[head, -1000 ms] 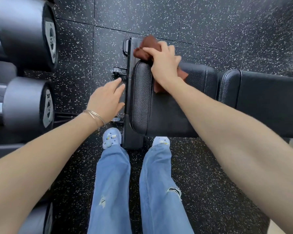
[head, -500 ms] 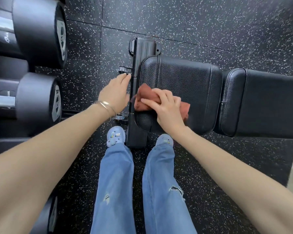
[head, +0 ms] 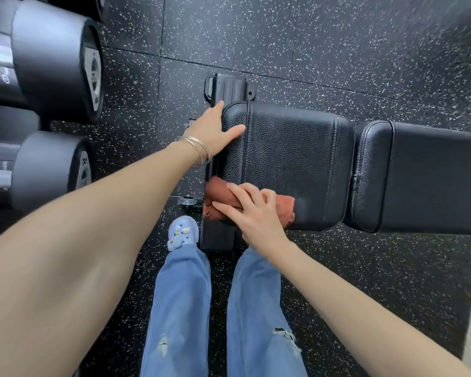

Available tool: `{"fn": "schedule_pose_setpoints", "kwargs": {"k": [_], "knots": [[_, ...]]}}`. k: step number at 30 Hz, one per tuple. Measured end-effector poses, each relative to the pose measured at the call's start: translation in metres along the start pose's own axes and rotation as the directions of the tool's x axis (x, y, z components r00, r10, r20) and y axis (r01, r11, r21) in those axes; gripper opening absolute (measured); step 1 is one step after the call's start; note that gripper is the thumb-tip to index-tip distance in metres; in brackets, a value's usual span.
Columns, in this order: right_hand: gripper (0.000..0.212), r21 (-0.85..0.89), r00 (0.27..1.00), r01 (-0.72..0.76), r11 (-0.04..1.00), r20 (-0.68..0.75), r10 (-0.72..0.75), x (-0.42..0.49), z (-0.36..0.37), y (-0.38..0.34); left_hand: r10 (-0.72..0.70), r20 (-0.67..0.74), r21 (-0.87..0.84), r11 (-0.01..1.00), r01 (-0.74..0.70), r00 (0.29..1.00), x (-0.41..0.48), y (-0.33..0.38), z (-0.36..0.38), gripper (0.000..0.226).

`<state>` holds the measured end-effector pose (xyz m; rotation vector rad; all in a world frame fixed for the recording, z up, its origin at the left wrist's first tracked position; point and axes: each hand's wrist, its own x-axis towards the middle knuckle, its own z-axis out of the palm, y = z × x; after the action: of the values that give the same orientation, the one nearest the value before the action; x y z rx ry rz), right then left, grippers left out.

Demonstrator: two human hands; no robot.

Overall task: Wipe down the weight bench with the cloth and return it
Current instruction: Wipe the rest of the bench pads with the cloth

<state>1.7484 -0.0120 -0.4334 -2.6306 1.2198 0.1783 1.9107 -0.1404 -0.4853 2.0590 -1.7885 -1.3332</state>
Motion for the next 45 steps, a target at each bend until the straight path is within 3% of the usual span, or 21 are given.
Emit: {"fn": "schedule_pose_setpoints", "kwargs": {"k": [5, 9, 11, 14, 17, 20, 23, 26, 28, 31, 33, 36, 39, 43, 45], "knots": [[0.051, 0.059, 0.989, -0.142, 0.988, -0.031, 0.144, 0.024, 0.005, -0.01, -0.036, -0.048, -0.084, 0.996, 0.032, 0.998, 0.009, 0.008, 0.006, 0.084], [0.038, 0.031, 0.991, 0.031, 0.999, -0.135, -0.027, -0.016, 0.018, -0.005, -0.014, -0.03, -0.038, 0.999, 0.013, 0.999, 0.008, 0.011, 0.004, 0.086], [0.037, 0.034, 0.991, 0.034, 0.999, -0.131, -0.03, -0.029, 0.017, 0.005, 0.01, -0.024, 0.024, 1.0, -0.01, 1.0, 0.007, 0.012, 0.002, 0.087], [0.042, 0.07, 0.98, -0.143, 0.987, -0.129, 0.151, -0.015, 0.009, 0.021, 0.084, -0.026, 0.121, 0.989, -0.08, 0.996, 0.008, 0.015, -0.001, 0.087], [0.057, 0.152, 0.911, -0.375, 0.914, -0.124, 0.394, 0.012, 0.003, 0.029, 0.136, -0.014, 0.192, 0.973, -0.131, 0.991, 0.012, 0.018, -0.003, 0.084], [0.054, 0.231, 0.848, -0.477, 0.848, -0.132, 0.513, 0.013, 0.011, -0.004, 0.172, 0.016, 0.218, 0.961, -0.171, 0.985, 0.019, 0.025, -0.004, 0.078], [0.046, 0.197, 0.935, -0.312, 0.93, -0.109, 0.336, -0.003, 0.022, -0.037, 0.15, 0.043, 0.187, 0.97, -0.156, 0.988, 0.027, 0.033, -0.005, 0.071], [0.038, 0.102, 0.985, -0.079, 0.992, -0.147, 0.093, -0.013, 0.023, -0.006, 0.172, 0.099, 0.208, 0.96, -0.189, 0.98, 0.03, 0.031, -0.009, 0.071], [0.043, 0.103, 0.978, -0.128, 0.986, -0.152, 0.143, -0.026, 0.021, 0.028, 0.213, 0.119, 0.227, 0.945, -0.236, 0.97, 0.03, 0.027, -0.012, 0.072], [0.052, 0.197, 0.887, -0.418, 0.887, -0.12, 0.446, -0.054, 0.017, 0.08, 0.244, 0.125, 0.238, 0.934, -0.268, 0.962, 0.03, 0.024, -0.013, 0.072], [0.054, 0.274, 0.824, -0.518, 0.81, -0.092, 0.558, -0.058, 0.01, 0.097, 0.255, 0.113, 0.229, 0.934, -0.275, 0.96, 0.029, 0.022, -0.013, 0.071], [0.051, 0.398, 0.777, -0.54, 0.742, -0.105, 0.621, -0.036, 0.005, 0.096, 0.272, 0.104, 0.208, 0.935, -0.289, 0.957, 0.027, 0.022, -0.012, 0.067], [0.054, 0.389, 0.726, -0.591, 0.706, -0.125, 0.677, 0.011, 0.002, 0.092, 0.256, 0.108, 0.196, 0.942, -0.273, 0.961, 0.028, 0.023, -0.015, 0.057], [0.065, 0.436, 0.594, -0.693, 0.575, -0.108, 0.797, 0.072, -0.007, 0.088, 0.237, 0.117, 0.182, 0.95, -0.256, 0.964, 0.031, 0.023, -0.023, 0.045], [0.059, 0.423, 0.665, -0.645, 0.636, -0.1, 0.74, 0.062, -0.004, 0.064, 0.222, 0.12, 0.188, 0.952, -0.242, 0.968, 0.028, 0.026, -0.024, 0.044]]}}
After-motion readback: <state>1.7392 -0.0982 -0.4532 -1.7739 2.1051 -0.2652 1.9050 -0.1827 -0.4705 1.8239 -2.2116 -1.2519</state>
